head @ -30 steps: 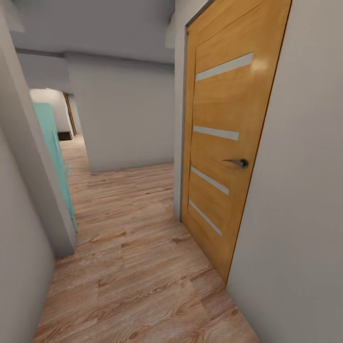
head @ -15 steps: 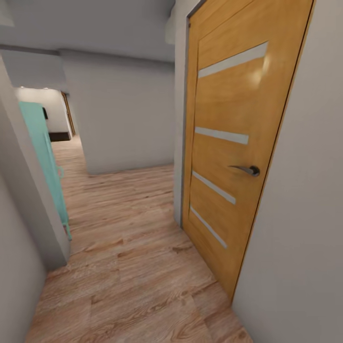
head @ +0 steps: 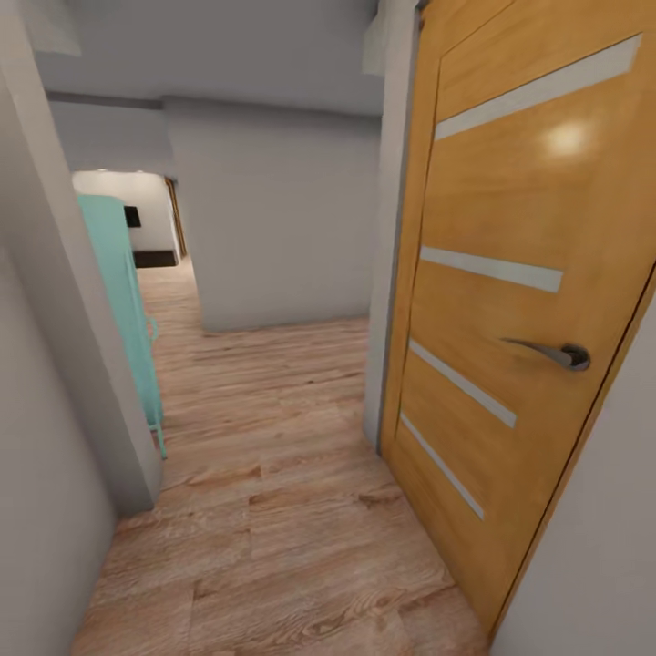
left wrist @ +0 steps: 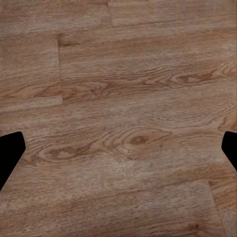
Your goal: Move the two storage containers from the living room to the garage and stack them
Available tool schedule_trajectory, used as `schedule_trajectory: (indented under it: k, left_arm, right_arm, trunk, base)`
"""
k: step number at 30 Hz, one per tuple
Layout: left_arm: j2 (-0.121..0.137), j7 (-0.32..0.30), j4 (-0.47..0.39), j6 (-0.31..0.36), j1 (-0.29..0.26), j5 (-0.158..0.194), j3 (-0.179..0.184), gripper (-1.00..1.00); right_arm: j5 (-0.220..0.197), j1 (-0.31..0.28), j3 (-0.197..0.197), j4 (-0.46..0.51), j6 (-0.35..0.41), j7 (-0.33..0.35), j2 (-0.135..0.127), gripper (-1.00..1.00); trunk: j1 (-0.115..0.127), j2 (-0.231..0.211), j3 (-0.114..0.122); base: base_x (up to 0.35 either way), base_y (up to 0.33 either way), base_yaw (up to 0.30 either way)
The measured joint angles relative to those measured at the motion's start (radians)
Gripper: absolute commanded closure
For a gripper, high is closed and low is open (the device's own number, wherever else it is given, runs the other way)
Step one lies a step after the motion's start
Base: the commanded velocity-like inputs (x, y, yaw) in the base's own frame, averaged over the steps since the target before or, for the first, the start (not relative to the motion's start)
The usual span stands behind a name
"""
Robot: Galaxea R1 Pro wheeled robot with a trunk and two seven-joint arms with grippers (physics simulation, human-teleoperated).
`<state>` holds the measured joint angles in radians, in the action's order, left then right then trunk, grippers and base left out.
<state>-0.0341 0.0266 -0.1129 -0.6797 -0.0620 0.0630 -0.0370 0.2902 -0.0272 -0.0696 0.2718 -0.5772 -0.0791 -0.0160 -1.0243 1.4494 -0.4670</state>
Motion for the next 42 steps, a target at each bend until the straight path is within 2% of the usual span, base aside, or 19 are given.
schedule_trajectory:
  k: [10,31,42]
  left_arm:
    - [-0.001,0.000,0.000,0.000,0.000,0.000,0.000,-1.00]
    - [-0.002,0.000,0.000,0.000,0.000,-0.003,0.000,-1.00]
    - [-0.002,0.001,0.000,0.000,0.000,-0.002,0.000,-1.00]
  right_arm:
    - [0.003,0.000,-0.001,0.000,0.000,0.000,0.000,-1.00]
    - [0.003,0.000,0.000,0.000,-0.001,0.000,0.000,-1.00]
    - [0.004,0.000,-0.001,0.000,-0.001,0.005,0.000,-1.00]
  trunk:
    - [0.000,0.000,0.000]
    - [0.000,0.000,0.000]
    - [0.000,0.000,0.000]
  base:
    - [0.331,0.000,0.090]
    - [0.331,0.000,0.275]
    - [0.331,0.000,0.034]
